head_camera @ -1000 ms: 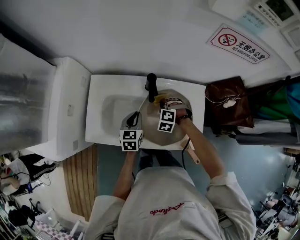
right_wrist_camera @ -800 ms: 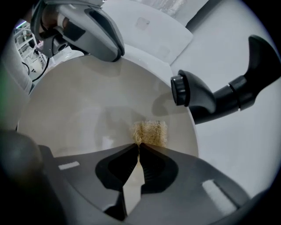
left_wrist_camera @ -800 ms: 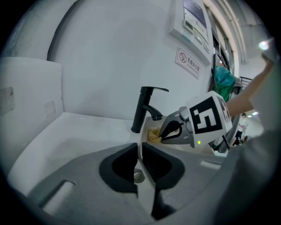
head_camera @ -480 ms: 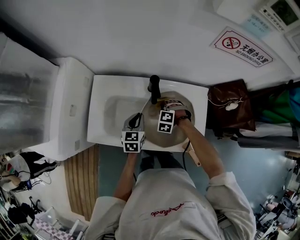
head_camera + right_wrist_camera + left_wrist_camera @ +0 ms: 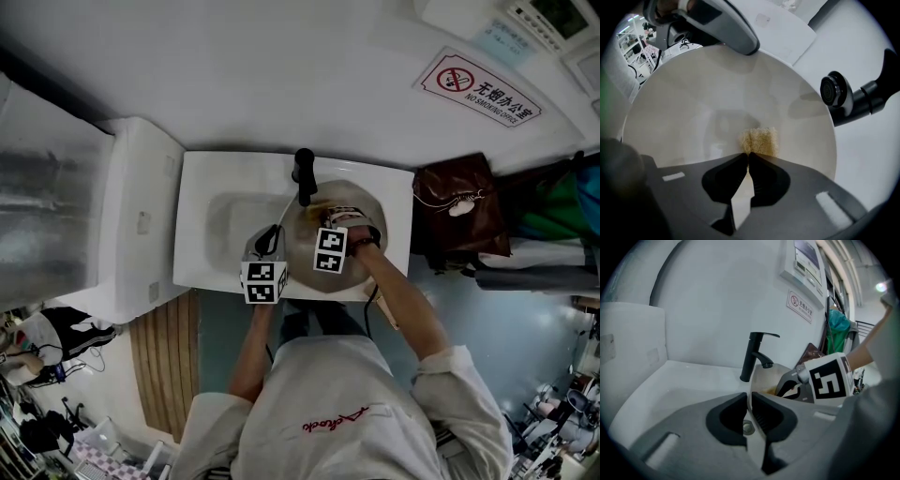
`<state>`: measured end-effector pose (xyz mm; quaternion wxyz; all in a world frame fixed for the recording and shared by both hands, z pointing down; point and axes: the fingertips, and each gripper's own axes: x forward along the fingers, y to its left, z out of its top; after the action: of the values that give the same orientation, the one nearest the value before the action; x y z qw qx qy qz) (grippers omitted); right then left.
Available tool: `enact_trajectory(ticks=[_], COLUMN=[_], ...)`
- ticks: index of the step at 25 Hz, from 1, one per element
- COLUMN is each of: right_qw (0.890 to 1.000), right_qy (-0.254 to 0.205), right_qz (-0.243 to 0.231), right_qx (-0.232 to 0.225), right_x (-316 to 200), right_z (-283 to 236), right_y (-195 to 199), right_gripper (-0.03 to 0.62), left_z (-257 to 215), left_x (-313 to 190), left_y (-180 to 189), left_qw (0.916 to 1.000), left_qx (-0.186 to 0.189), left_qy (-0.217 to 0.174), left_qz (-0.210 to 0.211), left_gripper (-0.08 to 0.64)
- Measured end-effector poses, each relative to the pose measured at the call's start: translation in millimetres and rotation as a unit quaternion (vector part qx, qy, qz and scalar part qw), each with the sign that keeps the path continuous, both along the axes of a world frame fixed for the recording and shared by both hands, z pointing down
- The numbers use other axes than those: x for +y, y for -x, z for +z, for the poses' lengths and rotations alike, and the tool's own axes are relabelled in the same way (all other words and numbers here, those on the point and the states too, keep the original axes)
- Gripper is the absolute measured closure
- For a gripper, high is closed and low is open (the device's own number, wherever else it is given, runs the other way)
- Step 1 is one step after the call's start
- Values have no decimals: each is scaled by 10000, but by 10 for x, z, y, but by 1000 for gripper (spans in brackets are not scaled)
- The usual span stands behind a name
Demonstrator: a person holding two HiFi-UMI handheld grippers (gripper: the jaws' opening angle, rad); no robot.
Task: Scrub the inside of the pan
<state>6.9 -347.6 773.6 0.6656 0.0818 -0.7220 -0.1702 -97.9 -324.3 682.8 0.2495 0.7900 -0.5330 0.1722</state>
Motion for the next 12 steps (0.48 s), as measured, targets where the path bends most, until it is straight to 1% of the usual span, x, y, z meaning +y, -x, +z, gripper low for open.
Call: enact_trajectory(ticks=[12], right_qw=[9997], right_qy=[233], right_qz=[-7], right_qx=[50], right_x=[535], right_z=[105], right_y=[-120], right_gripper=[569], left_z=[-2], left_x=[10], left_y=[2], left_qw=[10000], left_qx=[6], left_qy=[-23], left_qz=[-2], left_gripper=[528])
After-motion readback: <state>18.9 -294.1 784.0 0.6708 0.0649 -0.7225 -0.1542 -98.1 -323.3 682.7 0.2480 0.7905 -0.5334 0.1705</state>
